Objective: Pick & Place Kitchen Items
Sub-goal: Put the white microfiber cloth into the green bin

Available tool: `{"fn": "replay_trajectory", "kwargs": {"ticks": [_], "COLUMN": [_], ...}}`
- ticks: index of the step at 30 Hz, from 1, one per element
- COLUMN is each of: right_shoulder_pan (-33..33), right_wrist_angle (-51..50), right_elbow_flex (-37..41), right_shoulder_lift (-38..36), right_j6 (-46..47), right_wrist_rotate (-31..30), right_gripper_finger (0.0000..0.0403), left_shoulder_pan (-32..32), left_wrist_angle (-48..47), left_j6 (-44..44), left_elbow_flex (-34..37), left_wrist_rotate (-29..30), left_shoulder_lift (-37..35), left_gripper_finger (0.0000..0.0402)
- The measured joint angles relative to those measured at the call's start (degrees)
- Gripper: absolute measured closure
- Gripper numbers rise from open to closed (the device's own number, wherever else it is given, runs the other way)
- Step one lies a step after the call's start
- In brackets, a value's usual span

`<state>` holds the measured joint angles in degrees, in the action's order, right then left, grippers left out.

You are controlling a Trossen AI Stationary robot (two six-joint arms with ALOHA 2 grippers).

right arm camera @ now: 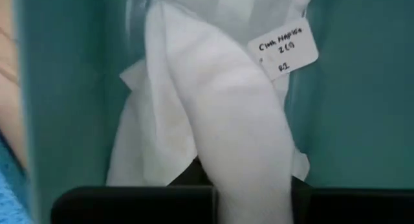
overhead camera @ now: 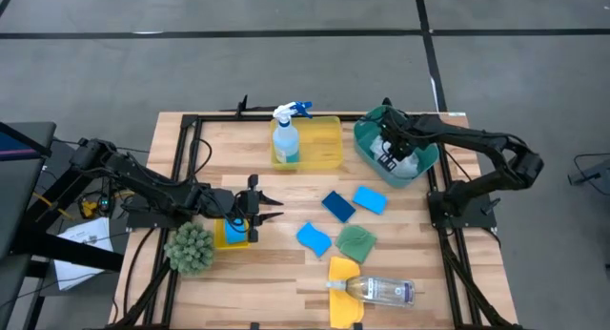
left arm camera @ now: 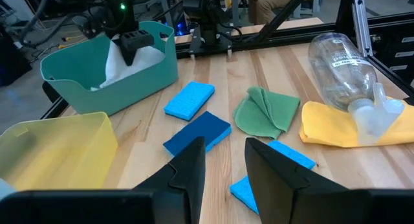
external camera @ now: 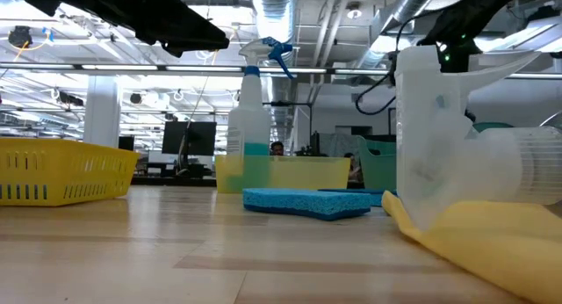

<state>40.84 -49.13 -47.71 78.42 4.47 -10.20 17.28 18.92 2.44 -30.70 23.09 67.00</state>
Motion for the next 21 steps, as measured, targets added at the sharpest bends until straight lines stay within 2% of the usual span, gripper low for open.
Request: {"fn": "replay_trajectory", "kwargs": {"ticks": [14,21], "right_shoulder_pan": [0.96,0.96], "right_wrist_angle": [3.28,3.77], "right_elbow_flex": [0.49,0.46], "right_shoulder_lift": [10.84,11.4], "right_j6": [-3.28,-3.66], "right_wrist_rotate": [-0.11,0.03], "right_gripper_finger": [0.0397,0.0388], "left_shoulder_pan": [0.01,0.0], "left_wrist_angle": [-0.04,-0.07], "left_j6": [-0.41,-0.39], "left_elbow_flex": [0.0,0.0], "left_wrist_rotate": [0.0,0.0], "left_shoulder_lift": [0.0,0.0], "left_gripper_finger": [0.0298,0.0298]}}
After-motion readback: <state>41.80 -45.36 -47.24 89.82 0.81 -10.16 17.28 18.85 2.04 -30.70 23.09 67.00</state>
